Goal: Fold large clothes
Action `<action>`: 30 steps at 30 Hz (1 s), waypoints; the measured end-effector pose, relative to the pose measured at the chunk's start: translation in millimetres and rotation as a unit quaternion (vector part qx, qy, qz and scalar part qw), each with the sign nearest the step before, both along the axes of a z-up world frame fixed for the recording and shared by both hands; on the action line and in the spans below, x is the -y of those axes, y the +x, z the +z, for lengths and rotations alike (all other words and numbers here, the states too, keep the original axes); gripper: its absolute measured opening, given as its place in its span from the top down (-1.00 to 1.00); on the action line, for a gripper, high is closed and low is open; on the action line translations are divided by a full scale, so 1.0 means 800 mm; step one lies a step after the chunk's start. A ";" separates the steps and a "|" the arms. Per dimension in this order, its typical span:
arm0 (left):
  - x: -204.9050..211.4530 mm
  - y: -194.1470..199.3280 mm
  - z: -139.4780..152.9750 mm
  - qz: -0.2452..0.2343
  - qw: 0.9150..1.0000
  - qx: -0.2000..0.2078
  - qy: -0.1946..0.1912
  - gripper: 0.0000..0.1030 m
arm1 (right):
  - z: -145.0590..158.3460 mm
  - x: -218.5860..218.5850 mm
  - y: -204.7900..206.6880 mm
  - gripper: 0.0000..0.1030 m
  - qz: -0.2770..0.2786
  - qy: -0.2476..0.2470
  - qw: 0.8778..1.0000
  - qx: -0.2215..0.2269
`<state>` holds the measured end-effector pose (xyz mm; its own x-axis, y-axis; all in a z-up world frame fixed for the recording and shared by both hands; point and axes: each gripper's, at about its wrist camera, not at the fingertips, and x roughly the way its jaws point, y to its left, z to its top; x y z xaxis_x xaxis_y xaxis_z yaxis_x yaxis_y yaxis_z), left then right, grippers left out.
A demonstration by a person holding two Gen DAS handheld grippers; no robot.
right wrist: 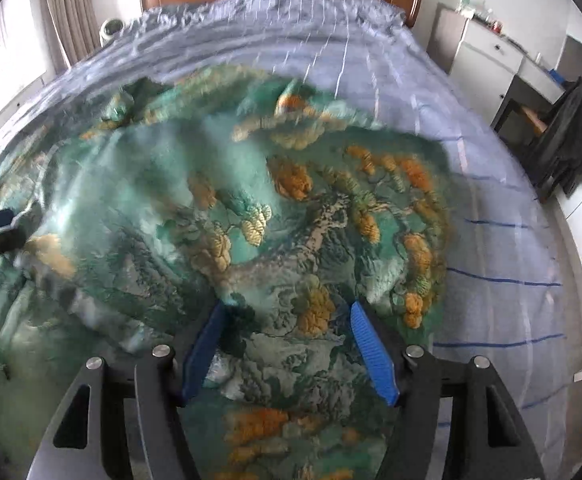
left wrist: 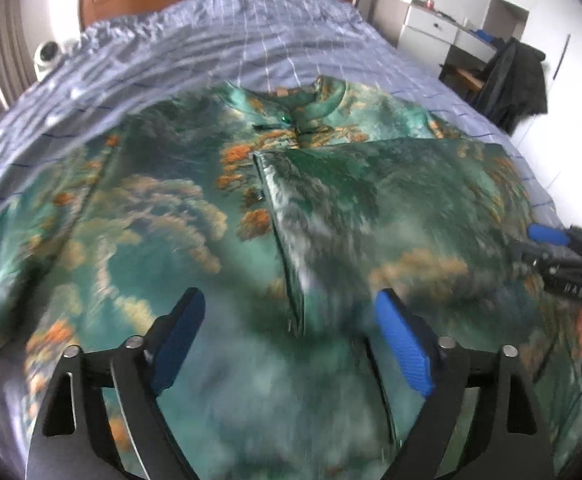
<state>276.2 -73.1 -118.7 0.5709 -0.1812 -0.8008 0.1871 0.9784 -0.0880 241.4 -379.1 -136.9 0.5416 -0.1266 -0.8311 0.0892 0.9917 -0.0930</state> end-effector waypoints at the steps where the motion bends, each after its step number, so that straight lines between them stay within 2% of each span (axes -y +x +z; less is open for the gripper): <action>1: -0.003 -0.011 0.003 -0.003 1.000 0.003 0.001 -0.76 | 0.007 -0.002 -0.008 -0.40 -0.003 0.000 1.000 0.003; 3: -0.010 -0.038 0.009 -0.009 1.000 0.010 0.012 -0.85 | 0.023 -0.007 -0.033 -0.57 -0.012 0.004 1.000 0.016; 6: -0.018 -0.076 0.015 -0.007 0.998 0.017 0.055 -0.90 | 0.045 -0.015 -0.077 -0.58 -0.020 0.019 0.999 0.040; 9: -0.032 -0.109 0.018 0.008 0.997 0.014 0.076 -0.95 | 0.063 -0.034 -0.126 -0.58 -0.028 0.019 0.997 0.067; 14: -0.061 -0.157 0.032 0.029 0.997 0.030 0.057 -0.99 | 0.089 -0.095 -0.203 -0.58 -0.033 -0.032 0.991 0.124; 19: -0.082 -0.181 0.049 0.031 0.998 0.052 0.022 -0.99 | 0.090 -0.157 -0.250 -0.58 0.001 -0.019 0.991 0.132; 21: -0.088 -0.187 0.052 0.038 0.997 0.067 0.032 -0.99 | 0.090 -0.177 -0.260 -0.58 0.017 -0.020 0.990 0.136; 24: -0.095 -0.195 0.049 0.062 0.992 0.075 0.076 -0.99 | 0.091 -0.200 -0.270 -0.58 0.034 -0.017 0.990 0.137; 30: -0.121 -0.207 0.036 0.088 0.993 0.050 0.061 -0.99 | 0.091 -0.220 -0.283 -0.58 0.043 -0.013 0.989 0.139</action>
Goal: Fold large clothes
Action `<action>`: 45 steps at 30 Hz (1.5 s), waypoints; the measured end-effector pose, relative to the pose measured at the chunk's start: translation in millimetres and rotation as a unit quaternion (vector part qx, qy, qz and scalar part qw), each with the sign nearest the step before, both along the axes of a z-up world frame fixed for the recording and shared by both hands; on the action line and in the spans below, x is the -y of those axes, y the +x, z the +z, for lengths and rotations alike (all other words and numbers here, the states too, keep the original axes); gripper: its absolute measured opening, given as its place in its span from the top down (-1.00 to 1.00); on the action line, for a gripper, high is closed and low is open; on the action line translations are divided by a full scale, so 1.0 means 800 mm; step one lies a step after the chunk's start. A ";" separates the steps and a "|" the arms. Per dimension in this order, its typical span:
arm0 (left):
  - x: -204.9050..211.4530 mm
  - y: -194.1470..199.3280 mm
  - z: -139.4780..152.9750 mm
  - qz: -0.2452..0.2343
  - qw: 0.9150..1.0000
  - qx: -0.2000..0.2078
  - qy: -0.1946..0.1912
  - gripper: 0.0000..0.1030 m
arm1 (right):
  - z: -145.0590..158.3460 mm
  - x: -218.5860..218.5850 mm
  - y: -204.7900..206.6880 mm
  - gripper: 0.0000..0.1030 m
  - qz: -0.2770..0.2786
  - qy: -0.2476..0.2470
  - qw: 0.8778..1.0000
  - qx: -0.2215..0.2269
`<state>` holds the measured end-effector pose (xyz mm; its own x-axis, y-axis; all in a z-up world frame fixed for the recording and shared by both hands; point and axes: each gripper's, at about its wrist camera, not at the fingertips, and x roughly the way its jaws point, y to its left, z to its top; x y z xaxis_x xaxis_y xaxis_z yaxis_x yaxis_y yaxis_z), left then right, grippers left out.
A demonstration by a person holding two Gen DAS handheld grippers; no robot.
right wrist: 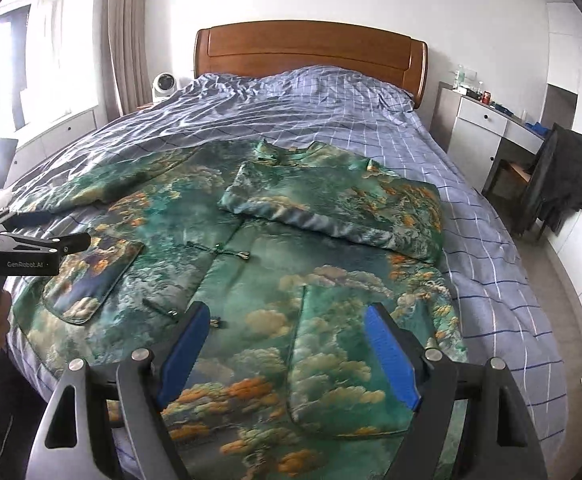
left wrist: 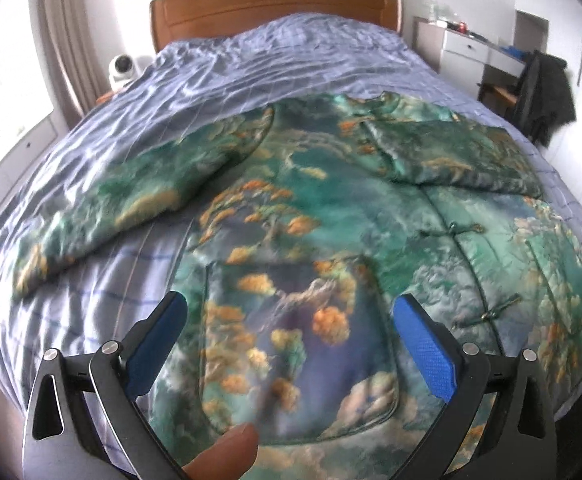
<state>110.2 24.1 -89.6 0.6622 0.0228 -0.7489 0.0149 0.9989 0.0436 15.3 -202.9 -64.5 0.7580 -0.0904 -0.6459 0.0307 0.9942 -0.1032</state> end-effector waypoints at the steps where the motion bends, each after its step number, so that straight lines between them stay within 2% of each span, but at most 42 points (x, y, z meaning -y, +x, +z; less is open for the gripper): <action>1: -0.006 -0.001 -0.002 0.005 1.000 -0.006 -0.005 -0.99 | -0.001 -0.002 -0.002 -0.58 0.002 0.001 1.000 -0.001; 4: -0.029 0.000 -0.011 0.028 0.999 -0.030 -0.032 -0.99 | -0.001 -0.008 -0.005 -0.58 0.005 0.001 1.000 -0.001; 6: -0.048 0.001 -0.013 0.053 0.997 -0.030 -0.043 -0.99 | -0.003 -0.012 -0.007 -0.58 0.008 0.002 1.000 -0.004; 9: -0.070 0.000 -0.015 0.084 0.996 -0.024 -0.033 -0.99 | -0.005 -0.015 -0.009 -0.58 0.011 0.004 1.000 -0.007; 17: -0.152 0.011 -0.021 0.145 0.988 -0.026 -0.047 -0.99 | -0.005 -0.019 -0.012 -0.58 0.014 0.006 1.000 -0.011; 22: -0.207 0.023 -0.028 0.181 0.980 -0.035 -0.069 -0.99 | -0.006 -0.023 -0.013 -0.58 0.017 0.005 1.000 -0.015; 34: -0.253 0.027 -0.045 0.213 0.974 -0.045 -0.062 -0.99 | -0.009 -0.033 -0.009 -0.58 0.027 0.003 0.999 -0.025; 39: -0.277 0.025 -0.047 0.223 0.971 -0.045 -0.071 -0.99 | -0.010 -0.034 -0.009 -0.58 0.027 0.002 0.999 -0.025; 42: -0.314 0.022 -0.040 0.245 0.963 -0.029 -0.106 -0.99 | -0.010 -0.033 -0.009 -0.58 0.025 0.002 0.999 -0.025; 45: -0.362 0.020 -0.033 0.282 0.949 -0.009 -0.144 -0.99 | -0.012 -0.033 -0.010 -0.58 0.023 0.002 0.999 -0.028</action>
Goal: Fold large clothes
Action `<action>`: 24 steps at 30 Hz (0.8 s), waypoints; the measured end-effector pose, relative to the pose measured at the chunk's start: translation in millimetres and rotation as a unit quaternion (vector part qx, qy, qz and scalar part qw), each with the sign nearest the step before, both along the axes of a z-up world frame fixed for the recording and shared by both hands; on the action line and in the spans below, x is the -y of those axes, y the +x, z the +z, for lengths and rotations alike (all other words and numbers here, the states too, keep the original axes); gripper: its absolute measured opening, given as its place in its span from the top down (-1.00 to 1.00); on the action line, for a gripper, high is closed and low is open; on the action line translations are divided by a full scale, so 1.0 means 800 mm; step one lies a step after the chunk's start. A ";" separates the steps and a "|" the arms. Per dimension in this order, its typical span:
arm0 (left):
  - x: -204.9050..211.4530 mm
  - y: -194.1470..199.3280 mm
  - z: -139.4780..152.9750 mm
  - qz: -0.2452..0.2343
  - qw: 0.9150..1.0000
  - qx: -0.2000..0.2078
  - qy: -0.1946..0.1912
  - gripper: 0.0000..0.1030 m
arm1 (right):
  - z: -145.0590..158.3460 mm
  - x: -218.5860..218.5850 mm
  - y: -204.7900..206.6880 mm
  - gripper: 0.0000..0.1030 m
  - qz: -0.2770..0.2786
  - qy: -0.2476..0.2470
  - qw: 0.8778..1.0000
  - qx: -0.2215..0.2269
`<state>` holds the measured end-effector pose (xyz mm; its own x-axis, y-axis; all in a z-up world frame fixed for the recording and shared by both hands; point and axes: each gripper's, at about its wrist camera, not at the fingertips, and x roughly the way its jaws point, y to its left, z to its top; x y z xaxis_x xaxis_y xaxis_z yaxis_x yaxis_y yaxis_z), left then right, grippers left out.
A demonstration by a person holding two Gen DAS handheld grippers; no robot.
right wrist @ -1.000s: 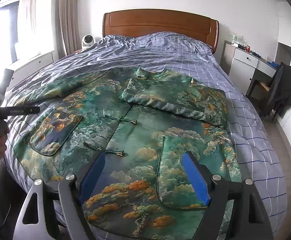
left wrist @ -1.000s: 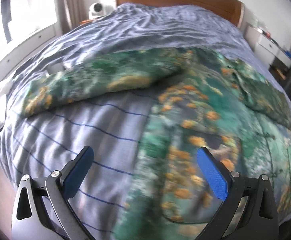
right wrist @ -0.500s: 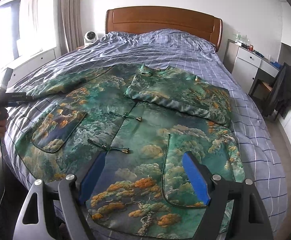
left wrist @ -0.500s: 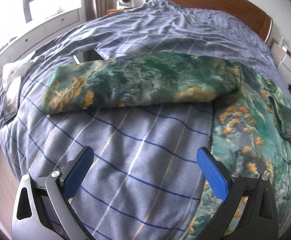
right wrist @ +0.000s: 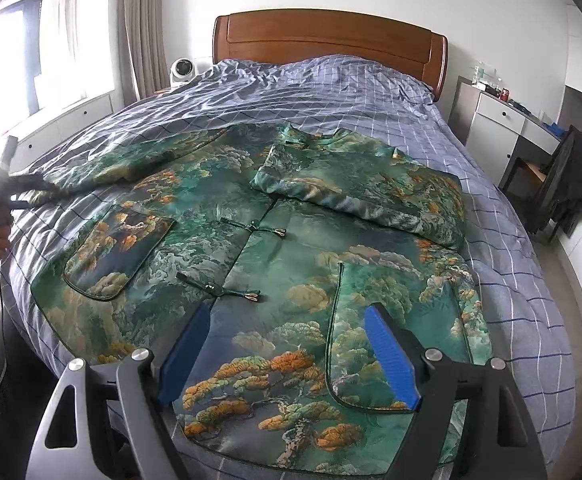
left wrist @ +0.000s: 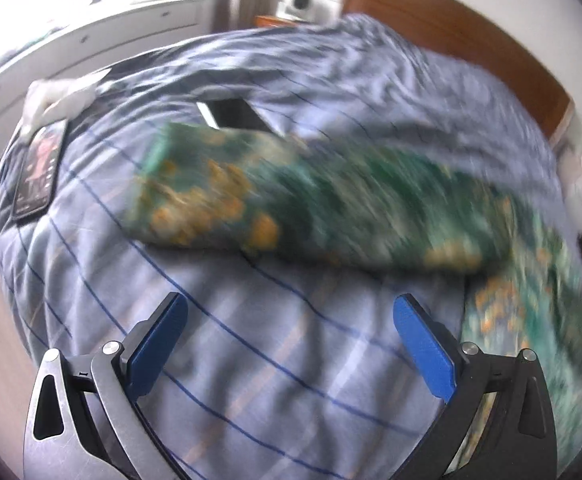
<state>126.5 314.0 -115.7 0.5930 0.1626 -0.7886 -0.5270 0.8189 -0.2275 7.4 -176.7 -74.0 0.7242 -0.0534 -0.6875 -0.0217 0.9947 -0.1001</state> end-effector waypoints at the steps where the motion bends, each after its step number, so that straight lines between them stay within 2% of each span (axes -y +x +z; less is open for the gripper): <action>1: -0.018 0.002 0.001 0.014 1.000 0.005 -0.006 -0.99 | -0.001 -0.001 0.000 -0.58 0.000 -0.001 1.000 -0.001; 3: -0.050 0.009 -0.001 0.043 0.999 0.005 -0.010 -0.99 | -0.002 -0.002 -0.001 -0.58 0.001 -0.001 1.000 -0.002; 6: -0.103 0.024 -0.017 0.099 0.995 -0.017 -0.015 -0.99 | -0.002 -0.006 -0.002 -0.58 0.008 -0.002 1.000 -0.003; 8: -0.120 0.033 -0.033 0.113 0.993 -0.039 -0.018 -0.99 | -0.001 -0.011 -0.003 -0.58 0.015 -0.006 1.000 -0.002; 11: -0.130 0.048 -0.060 0.108 0.991 -0.060 -0.042 -0.92 | -0.001 -0.018 -0.004 -0.58 0.022 -0.011 1.000 -0.004; 13: -0.125 0.053 -0.067 0.109 0.991 -0.062 -0.039 -0.67 | -0.003 -0.022 -0.003 -0.58 0.024 -0.012 1.000 -0.008; 15: -0.116 0.054 -0.065 0.115 0.991 -0.071 -0.017 0.15 | -0.003 -0.024 -0.003 -0.58 0.028 -0.011 0.999 -0.012; 17: -0.112 0.053 -0.055 0.117 0.990 -0.074 0.006 0.75 | -0.001 -0.028 -0.003 -0.58 0.031 -0.013 0.999 -0.011; 21: -0.099 0.045 -0.016 0.102 0.993 -0.056 0.037 0.84 | 0.000 -0.033 -0.006 -0.58 0.038 -0.014 0.999 -0.005; 24: -0.076 0.042 0.032 0.075 0.994 -0.027 0.075 0.85 | -0.004 -0.034 -0.005 -0.58 0.038 -0.008 0.999 -0.008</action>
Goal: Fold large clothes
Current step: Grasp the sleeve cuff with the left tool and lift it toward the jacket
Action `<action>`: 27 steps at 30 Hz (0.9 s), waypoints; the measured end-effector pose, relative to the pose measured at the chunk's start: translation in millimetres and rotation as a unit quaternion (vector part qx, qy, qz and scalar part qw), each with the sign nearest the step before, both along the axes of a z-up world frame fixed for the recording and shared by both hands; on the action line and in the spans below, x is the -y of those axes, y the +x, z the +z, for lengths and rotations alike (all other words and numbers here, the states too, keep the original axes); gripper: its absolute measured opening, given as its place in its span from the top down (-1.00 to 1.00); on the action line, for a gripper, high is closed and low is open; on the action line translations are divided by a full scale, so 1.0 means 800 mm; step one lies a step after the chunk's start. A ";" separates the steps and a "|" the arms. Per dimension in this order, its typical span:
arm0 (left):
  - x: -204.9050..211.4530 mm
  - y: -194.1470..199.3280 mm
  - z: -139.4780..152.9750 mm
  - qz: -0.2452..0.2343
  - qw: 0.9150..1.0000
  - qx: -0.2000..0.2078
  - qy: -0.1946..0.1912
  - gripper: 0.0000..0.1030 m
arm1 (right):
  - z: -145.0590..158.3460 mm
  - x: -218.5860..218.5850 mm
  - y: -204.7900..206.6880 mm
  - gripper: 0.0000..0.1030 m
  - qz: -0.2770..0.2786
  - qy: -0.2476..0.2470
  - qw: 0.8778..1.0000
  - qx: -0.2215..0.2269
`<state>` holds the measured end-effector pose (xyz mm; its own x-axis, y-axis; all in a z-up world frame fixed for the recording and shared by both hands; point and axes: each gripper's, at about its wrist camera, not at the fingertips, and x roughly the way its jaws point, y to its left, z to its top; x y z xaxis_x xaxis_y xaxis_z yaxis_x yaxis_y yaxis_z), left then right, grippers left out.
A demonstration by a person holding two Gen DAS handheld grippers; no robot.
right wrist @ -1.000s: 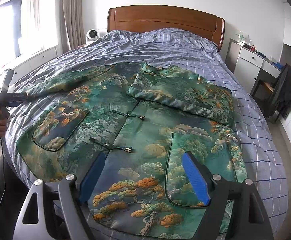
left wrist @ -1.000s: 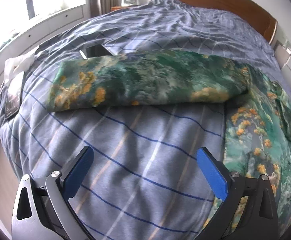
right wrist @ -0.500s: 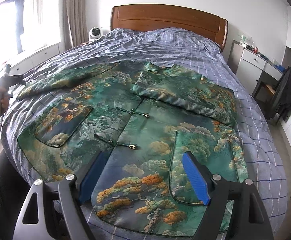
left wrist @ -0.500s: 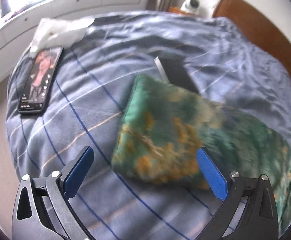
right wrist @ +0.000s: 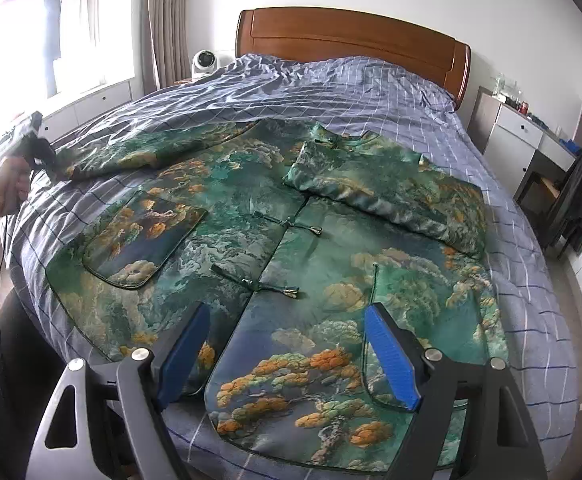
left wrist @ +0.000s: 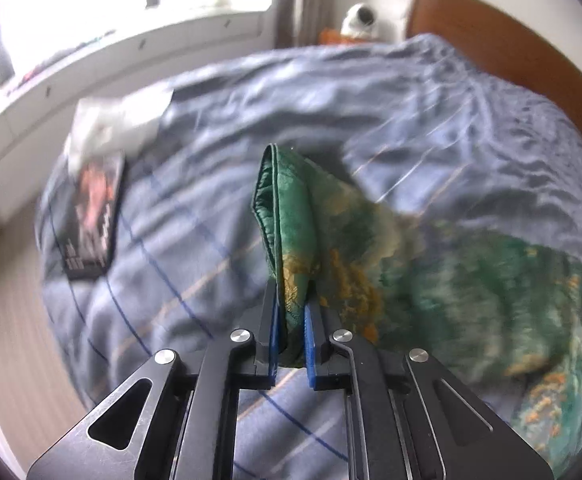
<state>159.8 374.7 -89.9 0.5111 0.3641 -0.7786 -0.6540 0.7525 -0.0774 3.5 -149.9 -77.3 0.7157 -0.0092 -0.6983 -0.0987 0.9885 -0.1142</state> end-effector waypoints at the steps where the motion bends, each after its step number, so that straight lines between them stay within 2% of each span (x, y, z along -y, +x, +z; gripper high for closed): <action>1: 0.011 0.001 0.019 -0.014 1.000 0.009 0.014 0.85 | -0.001 0.000 0.000 -0.58 0.000 0.002 1.000 0.000; 3: 0.041 0.001 0.056 -0.044 0.998 0.031 0.039 0.85 | -0.002 0.000 -0.001 -0.58 0.000 0.007 1.000 0.000; 6: 0.101 0.001 0.105 -0.102 0.990 0.065 0.071 0.85 | 0.000 0.000 -0.003 -0.58 0.000 0.011 1.000 0.006; 9: 0.173 0.010 0.136 -0.172 0.977 0.088 0.089 0.85 | 0.002 0.002 -0.006 -0.58 -0.002 0.015 1.000 0.010; 11: 0.226 0.017 0.144 -0.221 0.966 0.096 0.094 0.88 | 0.003 0.003 -0.007 -0.58 -0.005 0.017 1.000 0.013; 15: 0.327 0.035 0.135 -0.300 0.943 0.095 0.111 0.88 | 0.006 0.009 -0.012 -0.58 -0.014 0.020 1.000 0.018; 18: 0.394 0.048 0.105 -0.347 0.927 0.079 0.121 0.88 | 0.009 0.017 -0.017 -0.58 -0.023 0.022 0.999 0.022; 22: 0.454 0.063 0.054 -0.381 0.916 0.045 0.115 0.88 | 0.010 0.027 -0.023 -0.58 -0.035 0.024 0.999 0.025; 25: 0.501 0.065 0.016 -0.413 0.904 0.023 0.104 0.65 | 0.007 0.036 -0.025 -0.58 -0.044 0.026 0.998 0.022; 26: 0.513 0.060 0.008 -0.422 0.901 0.021 0.099 0.38 | 0.006 0.039 -0.025 -0.58 -0.048 0.028 0.998 0.020; 27: 0.525 0.057 0.001 -0.433 0.897 0.020 0.091 -0.04 | 0.005 0.043 -0.025 -0.58 -0.052 0.031 0.998 0.018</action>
